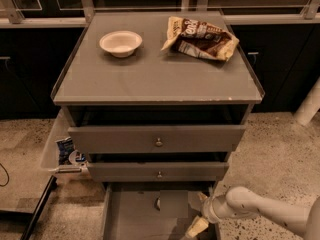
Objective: Pick 7up can from bottom drawer and place on counter
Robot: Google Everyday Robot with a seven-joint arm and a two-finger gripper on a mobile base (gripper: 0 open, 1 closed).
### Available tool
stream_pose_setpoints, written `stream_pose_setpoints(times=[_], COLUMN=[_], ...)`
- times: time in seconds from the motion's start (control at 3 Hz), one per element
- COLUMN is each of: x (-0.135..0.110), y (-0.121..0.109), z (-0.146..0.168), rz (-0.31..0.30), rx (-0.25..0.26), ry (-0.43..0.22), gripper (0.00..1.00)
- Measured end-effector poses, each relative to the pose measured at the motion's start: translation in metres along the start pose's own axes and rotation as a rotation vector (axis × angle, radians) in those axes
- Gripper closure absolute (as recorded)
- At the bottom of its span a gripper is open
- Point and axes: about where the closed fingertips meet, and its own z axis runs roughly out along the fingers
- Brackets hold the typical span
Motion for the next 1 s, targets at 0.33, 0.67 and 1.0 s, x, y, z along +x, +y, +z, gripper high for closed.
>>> stream_pose_setpoints(times=[0.33,0.67,1.0], x=[0.012,0.028,0.028], y=[-0.015,-0.033,-0.033], z=[0.022,0.051,0.052], rz=[-0.041,-0.067,-0.066], rx=[0.059,0.125,0.125], ry=[-0.059,-0.098,-0.098], gripper=[0.0,0.0,0.0])
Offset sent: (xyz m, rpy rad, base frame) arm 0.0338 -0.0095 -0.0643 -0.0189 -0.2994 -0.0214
